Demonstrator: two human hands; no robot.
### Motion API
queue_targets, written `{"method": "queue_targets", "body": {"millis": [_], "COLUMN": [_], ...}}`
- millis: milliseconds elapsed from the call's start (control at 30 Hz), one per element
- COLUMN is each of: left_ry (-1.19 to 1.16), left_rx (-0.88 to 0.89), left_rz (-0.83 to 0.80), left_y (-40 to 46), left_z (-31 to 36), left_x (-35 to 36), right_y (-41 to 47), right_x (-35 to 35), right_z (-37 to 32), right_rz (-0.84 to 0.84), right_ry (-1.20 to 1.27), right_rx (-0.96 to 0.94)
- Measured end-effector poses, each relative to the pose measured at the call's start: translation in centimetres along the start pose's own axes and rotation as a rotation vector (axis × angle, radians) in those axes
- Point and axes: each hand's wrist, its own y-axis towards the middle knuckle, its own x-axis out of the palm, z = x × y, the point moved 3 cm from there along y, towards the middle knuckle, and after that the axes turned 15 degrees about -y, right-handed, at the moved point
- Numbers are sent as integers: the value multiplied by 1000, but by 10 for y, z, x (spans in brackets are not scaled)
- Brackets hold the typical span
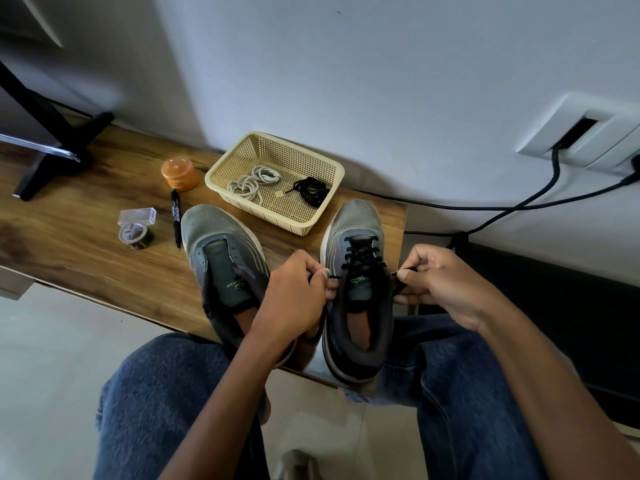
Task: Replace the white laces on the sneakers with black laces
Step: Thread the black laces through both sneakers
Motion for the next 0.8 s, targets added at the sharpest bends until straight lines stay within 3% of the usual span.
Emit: {"method": "queue_targets", "body": {"millis": [300,433,533,633,800], "left_ry": [-27,78,285,423,446], "left_rx": [-36,83,121,103,109], "left_rz": [-2,21,55,105,112], "left_y": [0,1,-3,-13,-37], "left_z": [-1,0,4,16,48], "left_x": [0,-3,-11,-25,-35], "right_y": [0,-1,-10,-31,-66], "right_x": [1,-3,-14,-27,-50], "right_z": [0,-3,-5,-8,-24], "right_rz": [-4,117,157,131,126], "right_ry": [63,-162,-359,-411,-458], "right_rx": [28,-55,-100,-94,-148]}}
